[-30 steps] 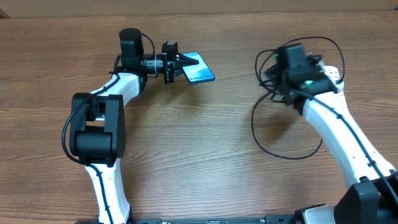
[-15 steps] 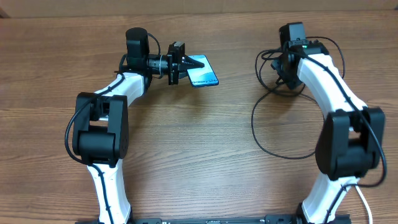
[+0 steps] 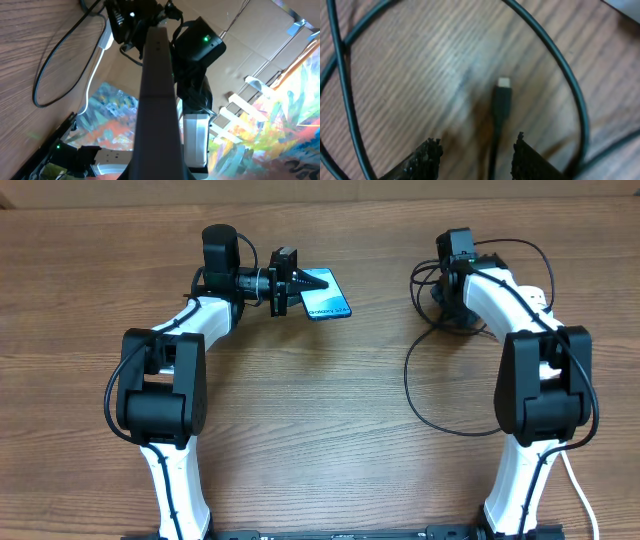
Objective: Plug charger to phone and switch on socket
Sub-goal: 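Move the right gripper to the black cable and grasp its USB-C plug, then carry the cable plug with the right gripper toward the phone's bottom port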
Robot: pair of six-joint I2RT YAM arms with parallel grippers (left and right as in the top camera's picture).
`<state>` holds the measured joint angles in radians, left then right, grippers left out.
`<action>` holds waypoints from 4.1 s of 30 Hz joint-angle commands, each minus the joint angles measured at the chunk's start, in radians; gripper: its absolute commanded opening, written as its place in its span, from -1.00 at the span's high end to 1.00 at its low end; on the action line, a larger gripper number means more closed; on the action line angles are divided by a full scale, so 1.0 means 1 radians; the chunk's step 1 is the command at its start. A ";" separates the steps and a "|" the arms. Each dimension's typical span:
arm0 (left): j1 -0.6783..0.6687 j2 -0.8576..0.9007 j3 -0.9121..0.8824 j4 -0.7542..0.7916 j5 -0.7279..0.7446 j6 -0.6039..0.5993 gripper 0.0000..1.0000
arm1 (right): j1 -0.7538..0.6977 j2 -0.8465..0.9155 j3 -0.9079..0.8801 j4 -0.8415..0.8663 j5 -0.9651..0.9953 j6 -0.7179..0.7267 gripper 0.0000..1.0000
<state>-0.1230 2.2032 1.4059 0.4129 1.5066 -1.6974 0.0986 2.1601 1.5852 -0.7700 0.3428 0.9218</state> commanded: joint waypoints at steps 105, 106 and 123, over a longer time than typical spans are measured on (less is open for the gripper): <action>0.121 -0.016 0.029 0.302 -0.020 0.102 0.92 | 0.491 -0.891 -0.431 0.135 -0.515 -0.591 0.92; 0.116 -0.016 0.029 0.302 -0.014 0.096 0.92 | 0.488 -0.869 -0.433 0.153 -0.541 -0.582 0.92; 0.102 -0.016 0.029 0.302 0.005 0.104 0.92 | 0.523 -0.740 -0.432 0.257 -0.557 -0.697 0.92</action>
<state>-0.0181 2.2032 1.4113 0.7074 1.4960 -1.5936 0.5987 1.4208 1.1324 -0.5247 -0.2195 0.3031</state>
